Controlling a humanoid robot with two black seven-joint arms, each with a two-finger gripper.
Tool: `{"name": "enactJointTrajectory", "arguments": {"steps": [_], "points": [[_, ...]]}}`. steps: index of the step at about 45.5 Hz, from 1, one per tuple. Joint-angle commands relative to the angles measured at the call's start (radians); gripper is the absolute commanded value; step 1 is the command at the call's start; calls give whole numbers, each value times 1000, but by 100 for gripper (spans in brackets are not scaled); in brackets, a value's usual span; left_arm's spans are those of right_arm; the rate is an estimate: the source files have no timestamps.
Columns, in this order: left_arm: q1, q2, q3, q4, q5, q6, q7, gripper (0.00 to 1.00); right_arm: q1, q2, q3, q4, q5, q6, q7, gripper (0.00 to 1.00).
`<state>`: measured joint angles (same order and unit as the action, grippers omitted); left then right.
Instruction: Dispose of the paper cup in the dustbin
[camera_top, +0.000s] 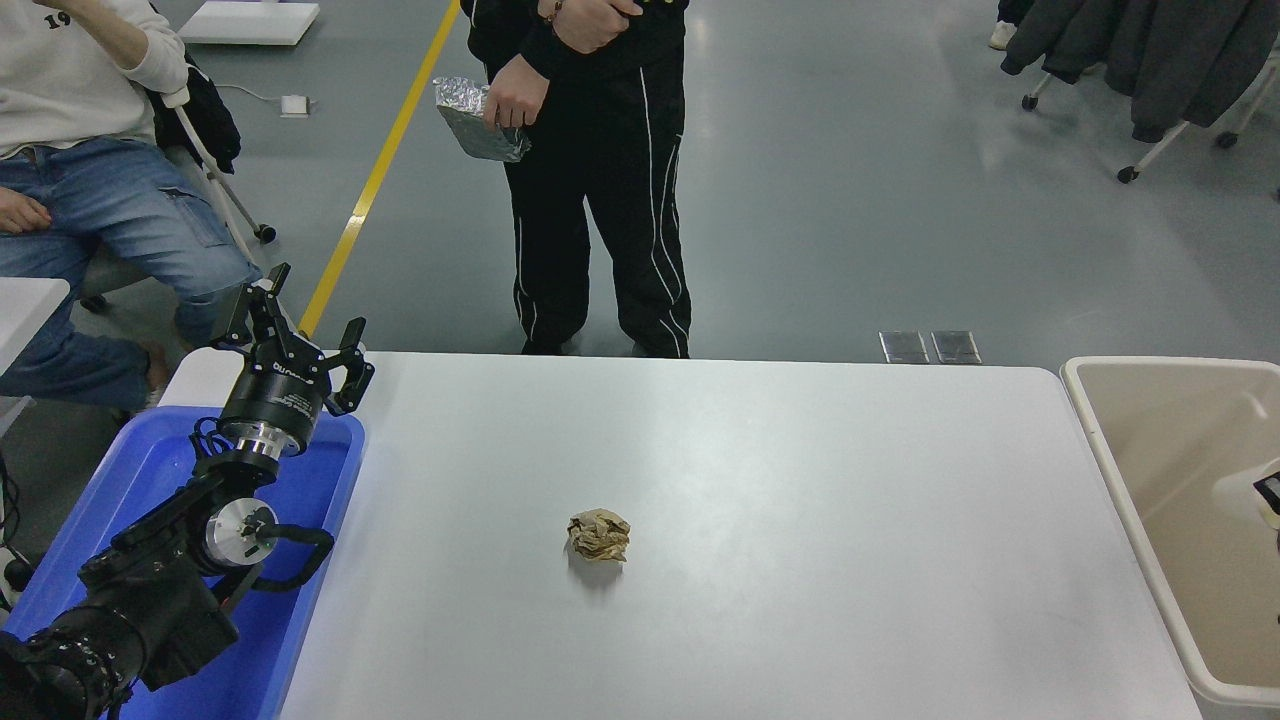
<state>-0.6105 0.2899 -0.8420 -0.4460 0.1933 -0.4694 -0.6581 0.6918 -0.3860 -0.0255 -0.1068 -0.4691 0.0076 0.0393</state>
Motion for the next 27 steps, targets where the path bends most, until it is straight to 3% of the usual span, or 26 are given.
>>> {"name": "enactJointTrajectory", "arguments": {"steps": [1, 3, 6, 8, 12, 20, 27], "points": [[0, 0, 0, 1, 0, 0, 0, 100, -6, 6, -2, 1, 1, -11, -1, 0], [0, 0, 1, 0, 0, 0, 0, 100, -6, 6, -2, 1, 1, -27, -1, 4], [0, 0, 0, 0, 0, 0, 0, 100, -6, 4, -1, 4, 3, -63, 1, 46], [0, 0, 0, 0, 0, 0, 0, 100, -6, 4, 5, 6, 3, -80, 1, 63], [0, 0, 0, 0, 0, 0, 0, 100, -6, 6, 7, 7, 3, -84, 1, 71], [0, 0, 0, 0, 0, 0, 0, 100, 11, 4, 30, 32, 3, -87, 5, 97], [0, 0, 0, 0, 0, 0, 0, 100, 61, -14, 142, 116, 3, -80, 4, 99]]}}
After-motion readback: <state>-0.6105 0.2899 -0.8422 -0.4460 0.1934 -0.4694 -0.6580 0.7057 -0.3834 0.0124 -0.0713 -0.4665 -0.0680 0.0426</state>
